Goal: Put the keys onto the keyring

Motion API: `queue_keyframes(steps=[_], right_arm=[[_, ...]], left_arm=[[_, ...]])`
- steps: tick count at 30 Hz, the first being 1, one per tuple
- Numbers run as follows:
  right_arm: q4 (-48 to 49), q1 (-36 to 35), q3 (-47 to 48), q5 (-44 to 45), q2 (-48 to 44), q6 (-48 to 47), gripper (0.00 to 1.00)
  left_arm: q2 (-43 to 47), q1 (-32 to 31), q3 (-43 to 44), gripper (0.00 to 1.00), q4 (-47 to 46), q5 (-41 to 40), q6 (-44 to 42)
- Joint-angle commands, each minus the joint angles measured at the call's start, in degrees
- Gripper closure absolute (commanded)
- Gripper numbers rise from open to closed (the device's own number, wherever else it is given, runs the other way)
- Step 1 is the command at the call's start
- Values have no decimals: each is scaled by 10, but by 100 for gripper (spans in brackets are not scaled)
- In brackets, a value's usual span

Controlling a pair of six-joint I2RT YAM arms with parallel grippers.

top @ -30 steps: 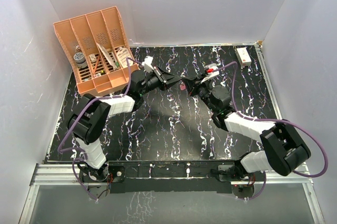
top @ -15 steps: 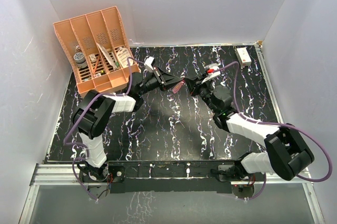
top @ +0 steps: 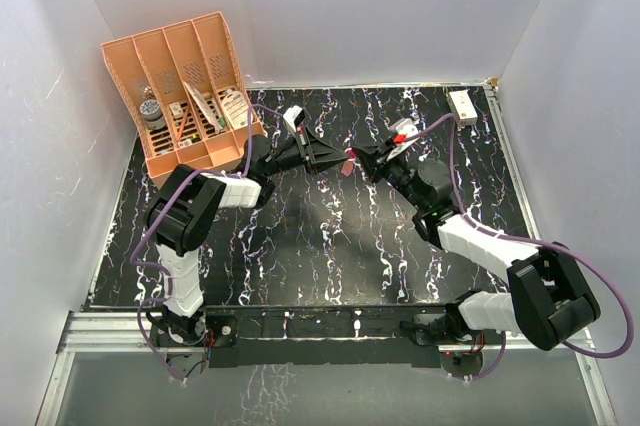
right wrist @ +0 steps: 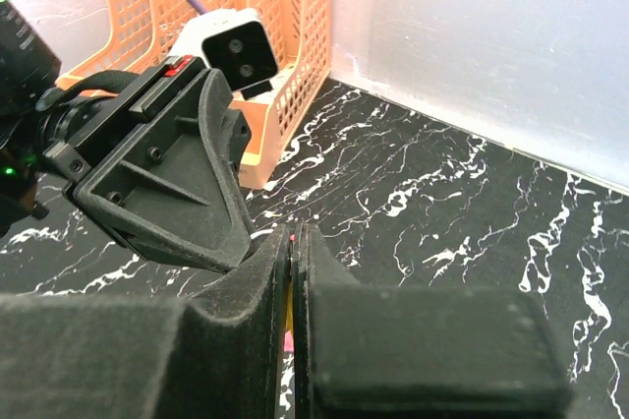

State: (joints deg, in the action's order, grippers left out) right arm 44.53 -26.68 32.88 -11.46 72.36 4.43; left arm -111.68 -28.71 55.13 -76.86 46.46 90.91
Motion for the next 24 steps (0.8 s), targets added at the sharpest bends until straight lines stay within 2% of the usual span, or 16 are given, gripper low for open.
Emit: queue_keyframes(steps=[1,6,14,24], right_arm=[[24,30,9,-66,-13,-49,100],[-2,48,33,-143,-1,-48,100],[-26,61,56,-237,12,-53,100],[-59,75,83,-272,30,-63,100]], left_arm=[[0,-1,22,100,-120,79,40],[-25,-1,34,100,-181,92,90],[-42,-1,45,100,-204,102,109],[-49,-1,55,100,-238,112,134]])
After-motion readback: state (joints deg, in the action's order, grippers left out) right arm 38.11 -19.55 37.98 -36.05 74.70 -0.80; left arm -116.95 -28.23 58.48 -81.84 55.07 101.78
